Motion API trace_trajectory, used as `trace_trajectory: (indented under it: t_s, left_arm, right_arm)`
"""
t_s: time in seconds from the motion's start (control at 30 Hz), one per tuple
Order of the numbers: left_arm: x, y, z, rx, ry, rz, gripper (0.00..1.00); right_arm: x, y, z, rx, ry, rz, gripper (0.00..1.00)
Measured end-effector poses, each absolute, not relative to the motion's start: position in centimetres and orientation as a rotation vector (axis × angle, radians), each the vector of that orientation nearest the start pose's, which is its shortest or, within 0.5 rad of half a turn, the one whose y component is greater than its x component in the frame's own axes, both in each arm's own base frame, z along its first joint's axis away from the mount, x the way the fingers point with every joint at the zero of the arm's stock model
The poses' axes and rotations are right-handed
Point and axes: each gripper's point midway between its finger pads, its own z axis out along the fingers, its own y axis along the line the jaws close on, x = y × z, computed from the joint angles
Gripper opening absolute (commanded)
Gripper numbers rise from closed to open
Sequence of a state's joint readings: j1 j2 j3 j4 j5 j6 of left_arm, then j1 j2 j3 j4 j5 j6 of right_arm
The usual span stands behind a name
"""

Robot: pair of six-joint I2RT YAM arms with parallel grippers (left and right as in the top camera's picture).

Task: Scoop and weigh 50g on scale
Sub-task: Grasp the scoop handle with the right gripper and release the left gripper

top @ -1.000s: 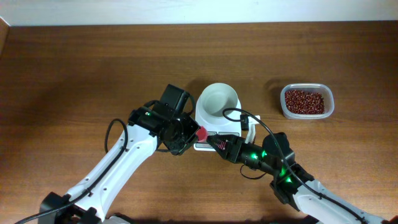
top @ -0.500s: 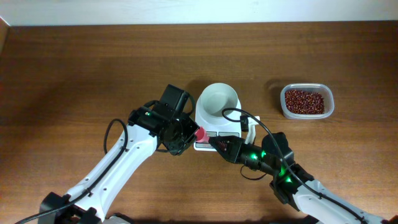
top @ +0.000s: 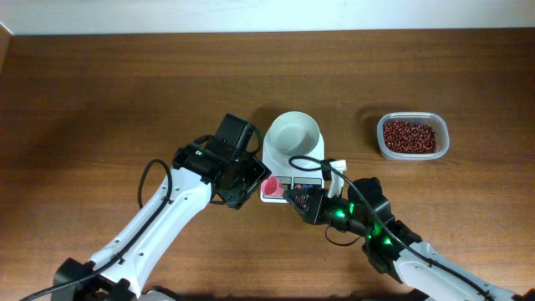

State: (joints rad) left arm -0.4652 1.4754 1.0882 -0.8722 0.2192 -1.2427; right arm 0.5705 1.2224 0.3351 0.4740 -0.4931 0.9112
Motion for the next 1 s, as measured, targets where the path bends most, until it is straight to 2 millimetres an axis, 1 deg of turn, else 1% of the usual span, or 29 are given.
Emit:
trace_trajectory:
  t_s: [0.03,0.07,0.1,0.13,0.17,0.23,0.3,0.37,0.43,0.5,0.53,0.57,0.6,0.63,0.67,0.7,0.73,0.8,0.93,1.0]
  left_arm:
    - [26.8,-17.4,10.9,-1.112,2.833,-0.567,0.89]
    - [26.8,-17.2,10.8,-1.111,2.83,-0.547,0.99]
    - [26.9,-17.0,10.7,-1.109,2.825,-0.534,0.99]
    - [27.0,-16.9,10.7,-1.113,2.818,-0.52,0.99]
    - [27.0,-16.7,10.7,-1.112,2.812,-0.507,0.99]
    - [27.3,-16.3,10.6,-1.111,2.797,-0.481,0.99]
    - [27.2,-16.1,10.5,-1.114,2.795,-0.465,0.99]
    - [27.0,-15.9,10.4,-1.118,2.8,-0.445,0.99]
    - [26.7,-15.7,10.3,-1.123,2.812,-0.429,0.99]
    - [27.0,-15.9,10.4,-1.005,2.833,-0.436,0.99]
    - [27.6,-16.1,10.6,-0.872,2.836,-0.45,0.99]
    - [27.9,-16.2,10.7,-0.782,2.843,-0.447,1.0]
    - [28.4,-16.1,10.8,-0.664,2.842,-0.44,0.98]
    - [28.5,-15.9,10.8,-0.618,2.844,-0.43,0.96]
    - [28.8,-15.5,10.9,-0.548,2.845,-0.416,0.94]
    - [29.1,-15.2,10.9,-0.48,2.844,-0.403,0.99]
    - [29.2,-15.0,10.9,-0.409,2.844,-0.392,0.99]
    - [29.4,-15.1,10.9,-0.335,2.843,-0.382,0.99]
    - [29.7,-15.2,11.1,-0.306,2.831,-0.387,0.99]
    - [29.7,-15.2,11.1,-0.3,2.831,-0.386,0.99]
  right_arm:
    - [24.0,25.1,11.9,0.005,2.235,1.377,0.04]
    - [23.9,25.0,11.5,-0.048,2.236,1.343,0.04]
    - [23.8,24.9,11.3,-0.07,2.241,1.328,0.04]
    - [23.8,24.4,10.6,-0.068,2.268,1.302,0.04]
    - [24.1,23.8,10.4,-0.049,2.279,1.288,0.04]
    - [24.7,22.1,9.9,-0.006,2.304,1.263,0.04]
    - [25.2,20.8,11.4,0.001,2.254,1.292,0.04]
    - [25.1,20.4,12.6,-0.027,2.213,1.323,0.04]
    - [25.1,19.4,14.0,-0.036,2.168,1.329,0.04]
    - [24.7,18.7,14.6,-0.04,2.161,1.325,0.04]
    - [24.4,18.3,15.3,-0.045,2.142,1.316,0.04]
    - [24.1,17.9,15.6,-0.052,2.135,1.306,0.04]
    - [23.8,17.4,16.2,-0.055,2.118,1.289,0.04]
    - [23.6,17.1,16.3,-0.055,2.116,1.281,0.04]
    - [23.5,16.4,16.8,-0.038,2.099,1.265,0.04]
    - [23.5,16.0,17.2,-0.032,2.084,1.256,0.04]
    - [23.5,15.5,17.8,-0.029,2.056,1.243,0.04]
    - [23.2,15.5,18.6,-0.048,2.028,1.254,0.04]
    - [22.3,16.1,18.9,-0.095,2.028,1.311,0.04]
    - [22.5,15.8,19.1,-0.091,2.018,1.313,0.04]
